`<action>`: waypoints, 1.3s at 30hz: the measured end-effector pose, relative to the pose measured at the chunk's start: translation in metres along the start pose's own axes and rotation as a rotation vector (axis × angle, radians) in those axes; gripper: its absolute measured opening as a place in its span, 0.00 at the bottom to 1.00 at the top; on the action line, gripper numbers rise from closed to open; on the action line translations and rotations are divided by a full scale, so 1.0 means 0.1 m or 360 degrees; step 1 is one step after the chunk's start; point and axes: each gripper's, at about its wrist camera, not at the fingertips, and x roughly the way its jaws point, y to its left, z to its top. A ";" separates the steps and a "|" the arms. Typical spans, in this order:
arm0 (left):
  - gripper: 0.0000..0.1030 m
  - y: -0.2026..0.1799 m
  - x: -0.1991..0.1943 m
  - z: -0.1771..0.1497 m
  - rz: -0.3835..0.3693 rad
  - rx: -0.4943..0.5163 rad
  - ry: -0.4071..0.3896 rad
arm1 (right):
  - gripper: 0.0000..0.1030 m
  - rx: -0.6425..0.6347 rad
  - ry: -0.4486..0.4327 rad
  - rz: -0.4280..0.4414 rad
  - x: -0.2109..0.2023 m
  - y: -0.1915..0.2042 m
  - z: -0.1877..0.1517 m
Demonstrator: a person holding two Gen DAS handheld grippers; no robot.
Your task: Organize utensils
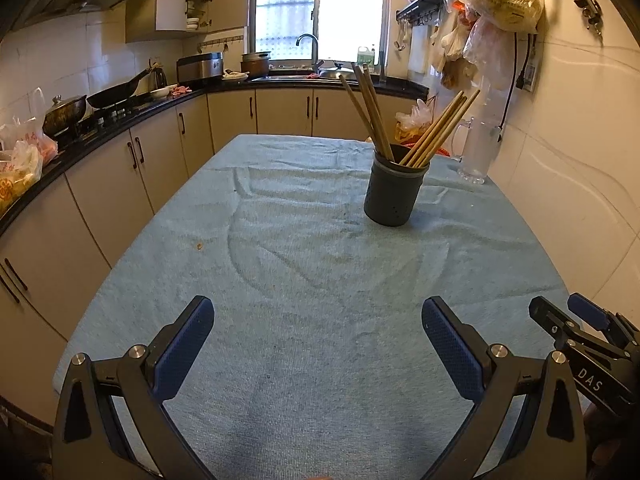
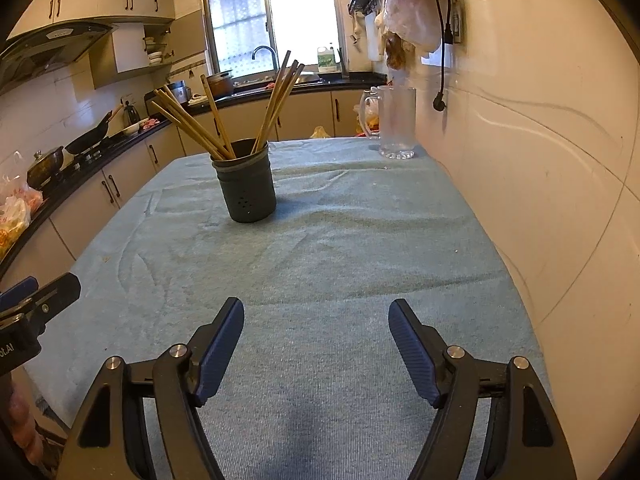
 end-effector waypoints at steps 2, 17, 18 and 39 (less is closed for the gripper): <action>1.00 0.01 0.02 0.00 0.0001 -0.0004 0.0008 | 0.77 0.0001 -0.0001 -0.0001 0.00 0.00 0.00; 1.00 -0.01 0.06 0.00 0.0020 -0.0003 0.0020 | 0.78 0.0006 -0.0028 -0.0006 -0.02 0.00 0.00; 1.00 0.00 0.06 0.00 0.0019 -0.0003 0.0022 | 0.78 0.0006 -0.0030 -0.0006 -0.02 0.00 0.00; 1.00 -0.02 0.11 -0.03 0.0003 -0.0003 0.0045 | 0.80 -0.0030 -0.0065 -0.0012 -0.04 0.08 -0.01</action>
